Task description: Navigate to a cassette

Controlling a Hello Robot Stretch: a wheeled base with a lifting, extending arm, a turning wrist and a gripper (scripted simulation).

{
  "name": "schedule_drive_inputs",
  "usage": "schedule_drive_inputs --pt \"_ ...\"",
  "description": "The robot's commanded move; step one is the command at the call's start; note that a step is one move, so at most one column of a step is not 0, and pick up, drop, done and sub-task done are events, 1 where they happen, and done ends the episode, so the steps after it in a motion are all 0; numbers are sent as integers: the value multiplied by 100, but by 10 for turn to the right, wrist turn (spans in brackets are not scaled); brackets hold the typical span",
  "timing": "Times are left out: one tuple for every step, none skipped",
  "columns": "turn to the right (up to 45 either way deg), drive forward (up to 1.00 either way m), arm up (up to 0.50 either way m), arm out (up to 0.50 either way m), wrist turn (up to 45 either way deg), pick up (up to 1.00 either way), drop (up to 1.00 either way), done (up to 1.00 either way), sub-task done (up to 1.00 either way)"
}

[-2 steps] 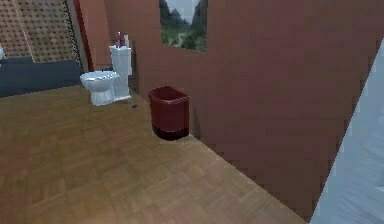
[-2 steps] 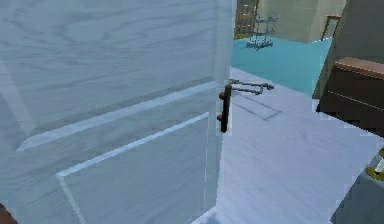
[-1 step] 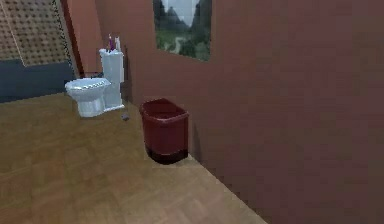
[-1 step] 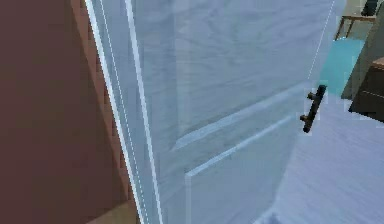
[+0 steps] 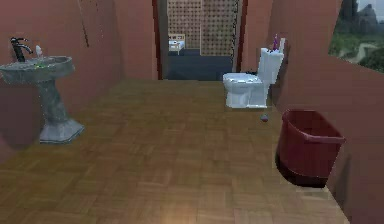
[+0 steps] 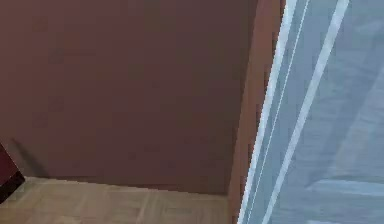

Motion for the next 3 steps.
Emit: schedule_drive_inputs --pt "0 100 0 0 0 0 0 0 0" --pt "0 100 0 0 0 0 0 0 0" --pt "0 100 0 0 0 0 0 0 0"
